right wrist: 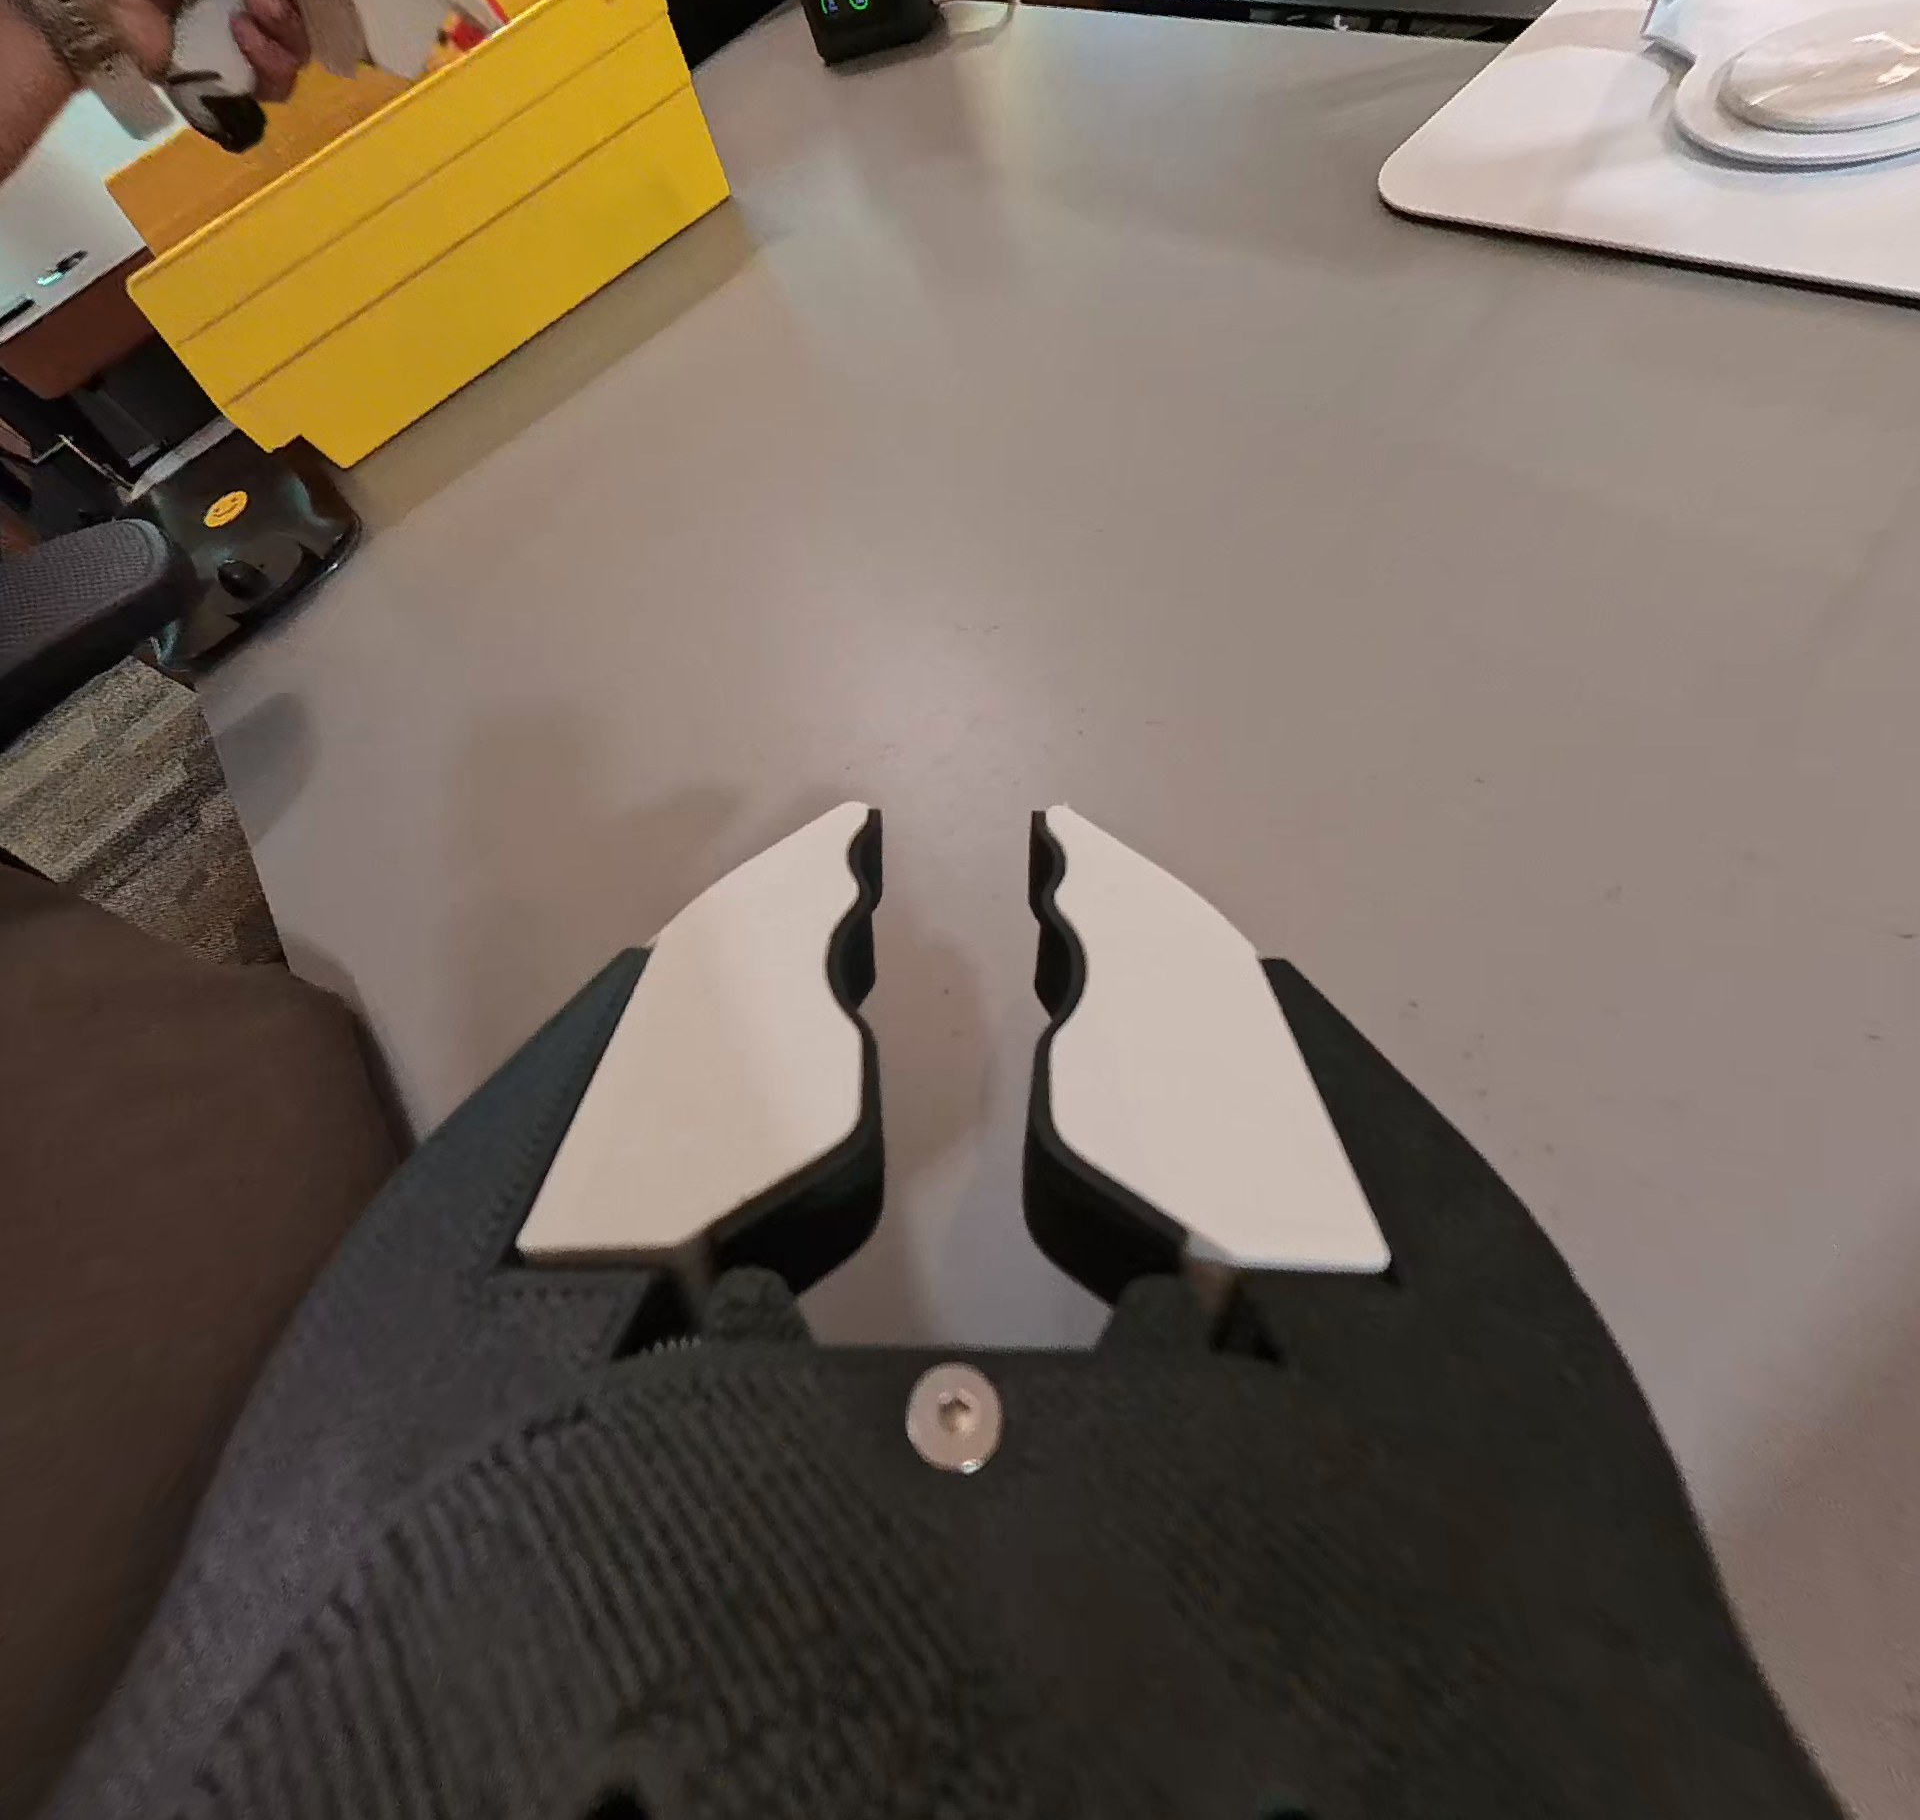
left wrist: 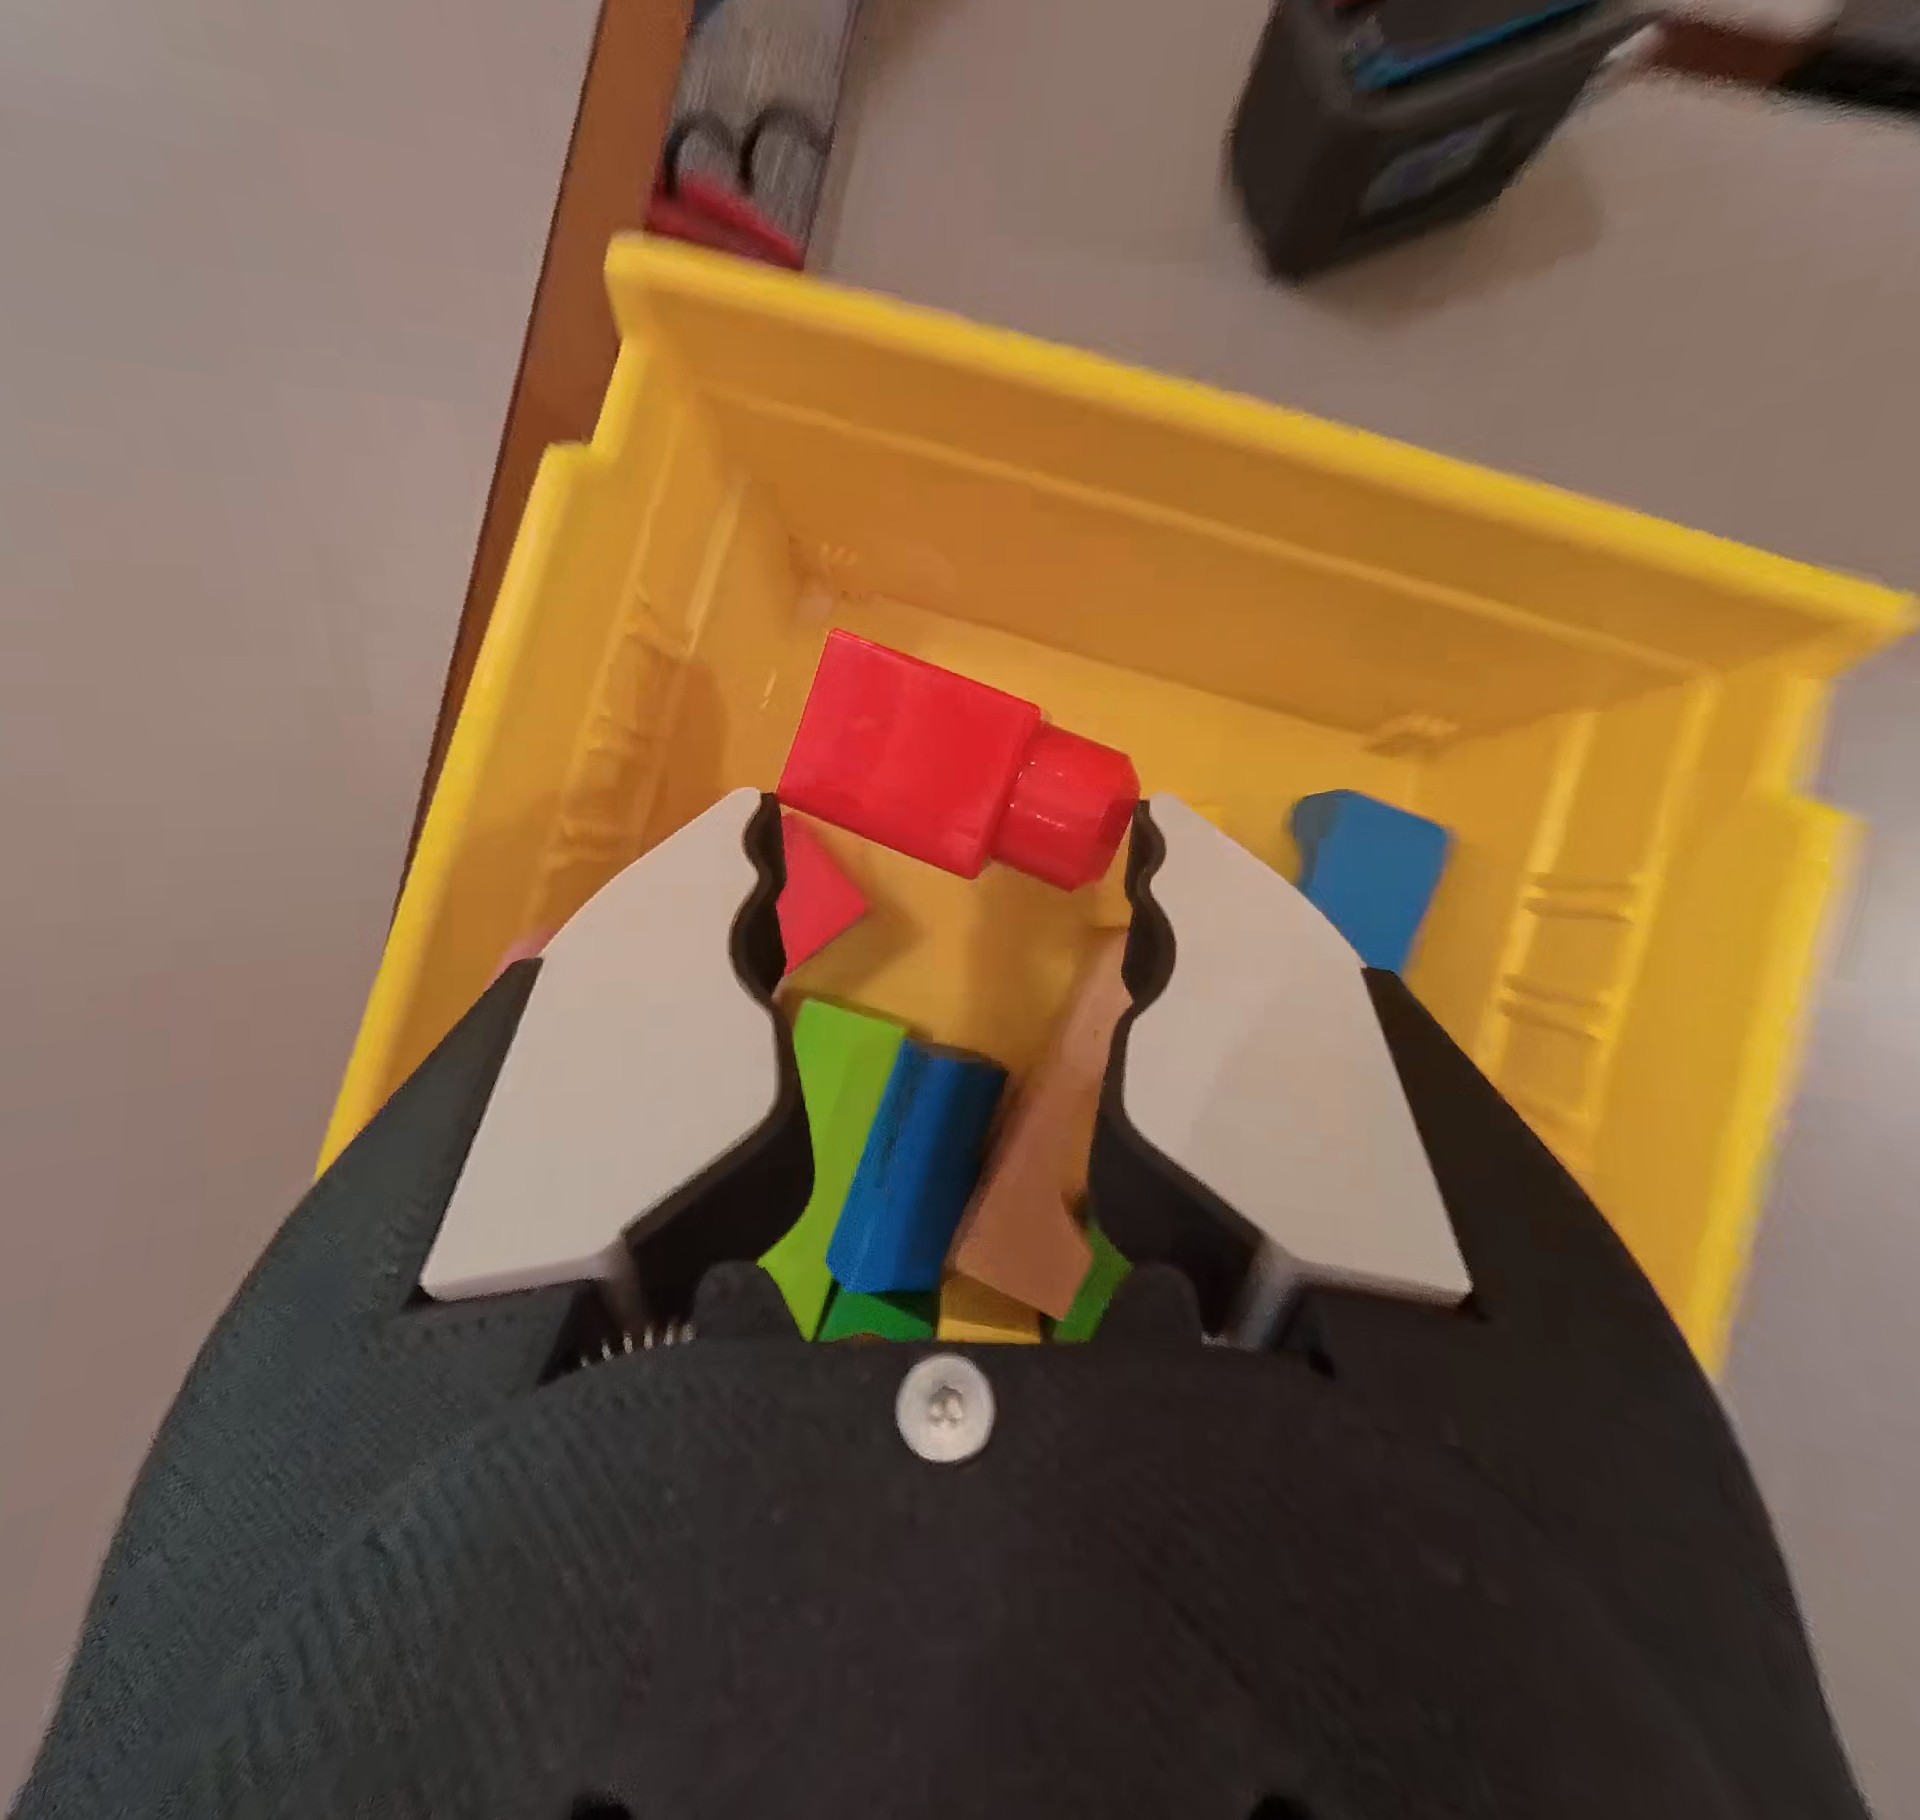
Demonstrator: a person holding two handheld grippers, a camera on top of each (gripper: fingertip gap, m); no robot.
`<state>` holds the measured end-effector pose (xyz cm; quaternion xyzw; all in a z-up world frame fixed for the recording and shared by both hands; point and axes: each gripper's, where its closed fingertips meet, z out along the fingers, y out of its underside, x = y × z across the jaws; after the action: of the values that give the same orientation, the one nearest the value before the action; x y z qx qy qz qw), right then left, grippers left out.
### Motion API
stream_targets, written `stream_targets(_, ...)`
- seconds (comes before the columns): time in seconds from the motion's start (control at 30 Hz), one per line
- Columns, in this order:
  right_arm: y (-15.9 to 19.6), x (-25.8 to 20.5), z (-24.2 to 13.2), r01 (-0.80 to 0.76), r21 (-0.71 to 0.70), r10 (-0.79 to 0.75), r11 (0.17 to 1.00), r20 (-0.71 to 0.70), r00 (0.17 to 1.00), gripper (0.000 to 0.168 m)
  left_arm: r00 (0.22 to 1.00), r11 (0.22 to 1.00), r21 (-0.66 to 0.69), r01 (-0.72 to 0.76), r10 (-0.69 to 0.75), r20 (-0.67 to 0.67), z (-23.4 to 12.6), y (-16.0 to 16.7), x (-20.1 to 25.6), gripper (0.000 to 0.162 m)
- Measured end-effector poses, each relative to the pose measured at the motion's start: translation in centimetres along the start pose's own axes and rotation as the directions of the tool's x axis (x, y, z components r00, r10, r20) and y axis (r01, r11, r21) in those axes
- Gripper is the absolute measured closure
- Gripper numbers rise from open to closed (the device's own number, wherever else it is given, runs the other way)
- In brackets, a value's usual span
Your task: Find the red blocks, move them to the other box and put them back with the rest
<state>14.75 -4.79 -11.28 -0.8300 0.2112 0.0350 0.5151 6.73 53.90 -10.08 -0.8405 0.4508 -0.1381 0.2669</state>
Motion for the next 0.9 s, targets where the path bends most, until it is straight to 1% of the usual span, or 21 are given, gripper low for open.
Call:
stream_targets(0.07, -0.2, 0.0, 0.0, -0.002, 0.007, 0.002, 1.000, -0.003, 1.000, 0.141, 0.995, 0.996, 0.092, 0.010, -0.002, -0.096, -2.5, -1.3, 2.3, 0.098)
stream_targets(0.1, -0.3, 0.1, 0.0, 0.001, 0.013, 0.000, 1.000, -0.007, 1.000, 0.141, 0.986, 0.990, 0.142, 0.019, 0.005, -0.166, -4.1, -1.9, 4.0, 0.097)
stream_targets(0.2, -0.9, 0.3, 0.0, 0.029, 0.036, -0.028, 0.999, -0.037, 0.999, 0.142, 0.920, 0.963, 0.268, 0.032, 0.077, -0.384, -9.3, -2.8, 10.9, 0.098)
stream_targets(0.3, -1.8, 0.2, -0.4, 0.099, 0.079, -0.093, 0.992, -0.085, 0.992, 0.141, 0.777, 0.940, 0.340, 0.035, 0.188, -0.601, -14.7, -1.8, 19.5, 0.098)
stream_targets(0.37, -2.7, -0.1, -0.9, 0.176, 0.125, -0.160, 0.976, -0.127, 0.979, 0.140, 0.636, 0.940, 0.337, 0.052, 0.229, -0.737, -18.0, 0.0, 25.5, 0.098)
stream_targets(0.43, -3.8, -0.7, -1.6, 0.277, 0.174, -0.246, 0.945, -0.180, 0.952, 0.139, 0.476, 0.951, 0.302, 0.067, 0.235, -0.847, -20.6, 2.6, 31.2, 0.098)
stream_targets(0.53, -5.1, -2.1, -2.7, 0.444, 0.229, -0.384, 0.866, -0.263, 0.885, 0.138, 0.269, 0.967, 0.248, 0.060, 0.224, -0.937, -22.6, 7.3, 38.3, 0.097)
stream_targets(0.57, -5.2, -2.8, -3.0, 0.494, 0.241, -0.429, 0.835, -0.278, 0.860, 0.138, 0.212, 0.971, 0.234, 0.045, 0.220, -0.952, -22.8, 9.1, 40.4, 0.097)
stream_targets(0.63, -5.0, -4.7, -3.1, 0.568, 0.260, -0.513, 0.781, -0.253, 0.820, 0.137, 0.118, 0.983, 0.184, -0.012, 0.184, -0.976, -22.6, 13.1, 43.9, 0.097)
stream_targets(0.7, -4.6, -6.0, -3.3, 0.637, 0.261, -0.586, 0.725, -0.253, 0.770, 0.131, 0.030, 0.997, 0.072, -0.035, 0.073, -0.997, -22.3, 16.1, 46.2, 0.098)
stream_targets(0.77, -4.6, -6.5, -3.8, 0.720, 0.245, -0.655, 0.649, -0.302, 0.693, 0.128, -0.047, 0.994, -0.105, -0.034, -0.106, -0.993, -22.0, 17.9, 47.3, 0.098)
stream_targets(0.83, -4.6, -6.5, -4.2, 0.777, 0.222, -0.693, 0.589, -0.357, 0.627, 0.128, -0.064, 0.960, -0.277, -0.052, -0.280, -0.958, -20.9, 19.0, 47.6, 0.098)
stream_targets(0.9, -4.2, -6.3, -4.0, 0.789, 0.206, -0.706, 0.578, -0.358, 0.611, 0.128, -0.089, 0.923, -0.384, -0.035, -0.385, -0.919, -19.9, 19.5, 47.5, 0.098)
